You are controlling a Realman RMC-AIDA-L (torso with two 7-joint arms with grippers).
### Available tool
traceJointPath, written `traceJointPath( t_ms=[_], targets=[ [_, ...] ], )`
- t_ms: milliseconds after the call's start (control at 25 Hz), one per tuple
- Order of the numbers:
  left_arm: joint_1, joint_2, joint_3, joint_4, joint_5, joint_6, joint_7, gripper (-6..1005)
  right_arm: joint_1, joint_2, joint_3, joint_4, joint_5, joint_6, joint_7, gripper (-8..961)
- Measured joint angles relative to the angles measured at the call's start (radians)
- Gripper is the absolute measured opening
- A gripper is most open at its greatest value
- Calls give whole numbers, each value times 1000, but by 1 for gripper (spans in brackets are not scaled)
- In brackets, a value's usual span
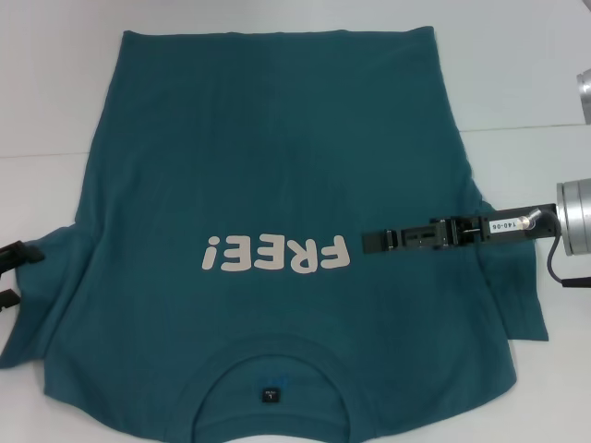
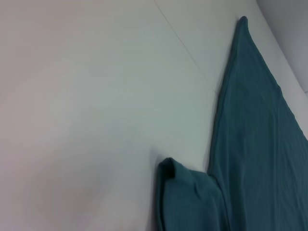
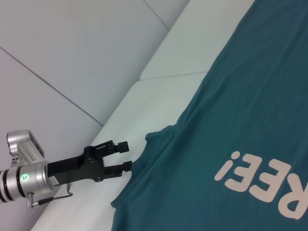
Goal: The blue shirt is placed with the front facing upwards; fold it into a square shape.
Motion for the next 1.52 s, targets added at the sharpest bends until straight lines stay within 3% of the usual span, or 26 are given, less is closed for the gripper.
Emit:
traceJointPath(
  t_ms=[600, 1200, 1520],
  targets=[
    [-29, 3, 2, -26, 3, 67, 8, 859, -3, 0, 4, 1, 0, 3, -4, 942],
    [-36, 9, 2, -26, 21, 30, 9, 837, -5, 0, 5, 1, 0, 3, -7, 941],
    [-40, 8, 51, -26, 22, 25, 2, 794, -5, -1, 6, 1, 0, 3, -7, 941]
  ],
)
